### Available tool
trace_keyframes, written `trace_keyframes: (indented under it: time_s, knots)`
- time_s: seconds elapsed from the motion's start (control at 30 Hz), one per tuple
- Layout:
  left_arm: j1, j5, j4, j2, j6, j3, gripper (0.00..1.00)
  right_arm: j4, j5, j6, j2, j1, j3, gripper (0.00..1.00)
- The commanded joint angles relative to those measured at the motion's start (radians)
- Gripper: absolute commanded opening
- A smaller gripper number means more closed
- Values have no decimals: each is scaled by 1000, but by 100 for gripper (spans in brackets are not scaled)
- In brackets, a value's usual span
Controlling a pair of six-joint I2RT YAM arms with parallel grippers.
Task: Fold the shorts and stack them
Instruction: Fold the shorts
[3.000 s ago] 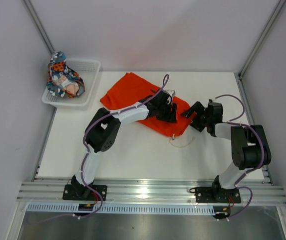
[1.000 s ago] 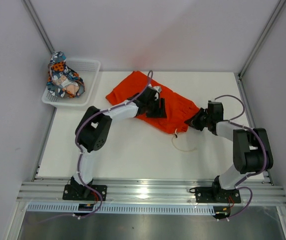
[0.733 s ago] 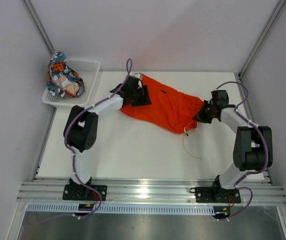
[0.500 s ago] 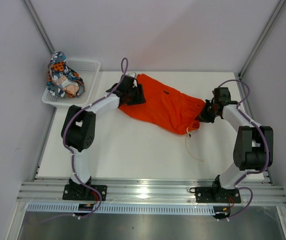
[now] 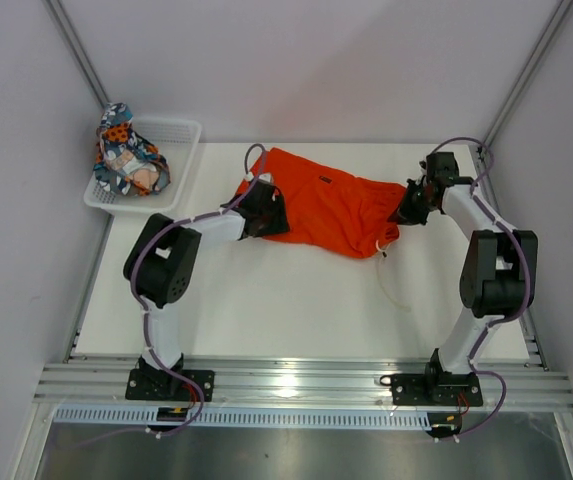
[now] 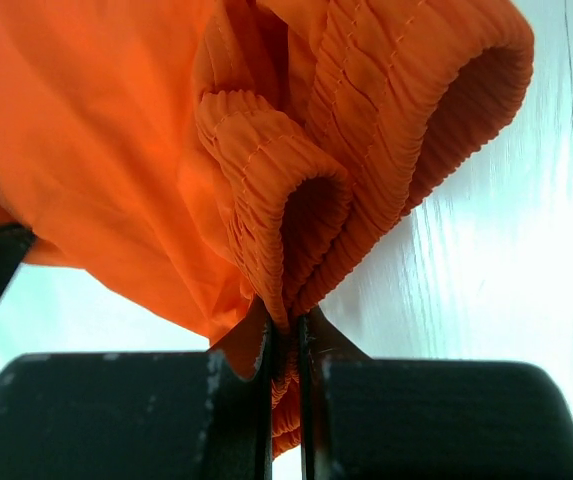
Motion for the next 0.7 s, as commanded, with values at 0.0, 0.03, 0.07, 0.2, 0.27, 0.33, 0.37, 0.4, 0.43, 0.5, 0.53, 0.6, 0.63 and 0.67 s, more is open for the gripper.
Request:
trace_keyframes:
  time_s: [0.0,0.03,0.07,0.2,0.27,0.33,0.37,0.4,0.43,0.5,0.53,0.6,0.63,0.67]
  knots:
    - [-19,-50,-13,-32,-67,-59,61,-30,-22,-54,45,6,87,0]
    - [-22,-50,-10,-43,-81,-69,61,-41,-15,-57,54,11,98,0]
    - [-24,-52,-8,-52,-93,-94,61,-42,-11,-62,60,14,109,0]
    - [-71,-85,29,-146,-179,-243,60,-36,-11,-71,68,31,97,0]
    - [-97,-108,27,-219,-219,-311,60,-33,-13,-79,65,37,92,0]
    - [-142,-150,29,-270,-267,-404,60,-38,-8,-85,56,42,92,0]
    - [-154,-162,29,-320,-282,-427,60,-42,-4,-96,53,42,94,0]
    - [-163,-168,32,-345,-293,-449,60,-53,-1,-103,50,43,100,0]
    - [-182,-188,24,-371,-328,-513,60,-59,4,-108,40,43,103,0]
    - [-199,-213,12,-455,-374,-565,60,-79,5,-128,37,45,118,0]
    - [-224,-263,-6,-483,-386,-590,61,-101,2,-135,40,46,135,0]
    - [-237,-283,-4,-532,-390,-602,61,-118,-11,-146,45,54,149,0]
    - [-232,-283,-20,-535,-384,-595,62,-127,-13,-148,50,57,161,0]
    - [-228,-288,-31,-531,-364,-542,62,-136,-13,-148,53,63,169,0]
